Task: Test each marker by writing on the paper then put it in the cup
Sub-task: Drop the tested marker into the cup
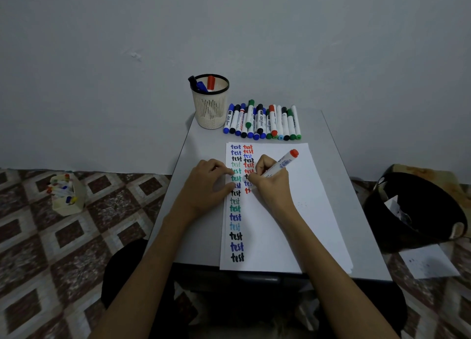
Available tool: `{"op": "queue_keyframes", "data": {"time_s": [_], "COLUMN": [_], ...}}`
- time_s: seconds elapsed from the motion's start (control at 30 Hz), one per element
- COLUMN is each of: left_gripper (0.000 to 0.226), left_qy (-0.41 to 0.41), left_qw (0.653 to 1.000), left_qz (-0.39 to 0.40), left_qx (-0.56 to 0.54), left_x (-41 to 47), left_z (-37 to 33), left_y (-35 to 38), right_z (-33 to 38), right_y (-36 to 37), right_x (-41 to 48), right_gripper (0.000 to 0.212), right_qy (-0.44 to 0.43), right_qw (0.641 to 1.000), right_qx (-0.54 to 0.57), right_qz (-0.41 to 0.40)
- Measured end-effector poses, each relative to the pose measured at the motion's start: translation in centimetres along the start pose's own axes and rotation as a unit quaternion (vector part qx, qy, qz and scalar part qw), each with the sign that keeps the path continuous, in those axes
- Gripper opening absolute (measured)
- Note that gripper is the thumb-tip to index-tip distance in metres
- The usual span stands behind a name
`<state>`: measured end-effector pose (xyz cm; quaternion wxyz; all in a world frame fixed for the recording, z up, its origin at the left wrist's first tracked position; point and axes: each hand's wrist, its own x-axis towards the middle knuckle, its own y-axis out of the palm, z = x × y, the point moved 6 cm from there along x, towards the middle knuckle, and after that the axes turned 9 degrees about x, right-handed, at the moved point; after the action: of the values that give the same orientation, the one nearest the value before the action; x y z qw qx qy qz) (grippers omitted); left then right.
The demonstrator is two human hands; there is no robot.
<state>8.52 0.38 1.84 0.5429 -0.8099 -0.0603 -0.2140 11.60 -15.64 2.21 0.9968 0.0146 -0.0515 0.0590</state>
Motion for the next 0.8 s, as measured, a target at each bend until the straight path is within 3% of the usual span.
{"op": "queue_keyframes", "data": {"time_s": [0.5,0.8], "left_gripper": [0.053,0.05], "left_qy": [-0.005,0.002], "left_qw": [1.0,1.0], "left_qz": [0.002,0.0], "left_qx": [-0.002,-0.004], "left_x": [0.02,-0.03], "left_z": [-0.01,-0.25], "left_y": [0.05,-0.17], "right_z": [-0.29,-0.42], "right_y": [-0.32,-0.78], "right_x": [0.09,0.1], "right_gripper": [0.034,0.034], "right_qy": [-0.003,-0.001], "right_qw": [0.999,0.999], "right_qx": [-0.023,0.019], "right_qz": [-0.025,-0.046]}}
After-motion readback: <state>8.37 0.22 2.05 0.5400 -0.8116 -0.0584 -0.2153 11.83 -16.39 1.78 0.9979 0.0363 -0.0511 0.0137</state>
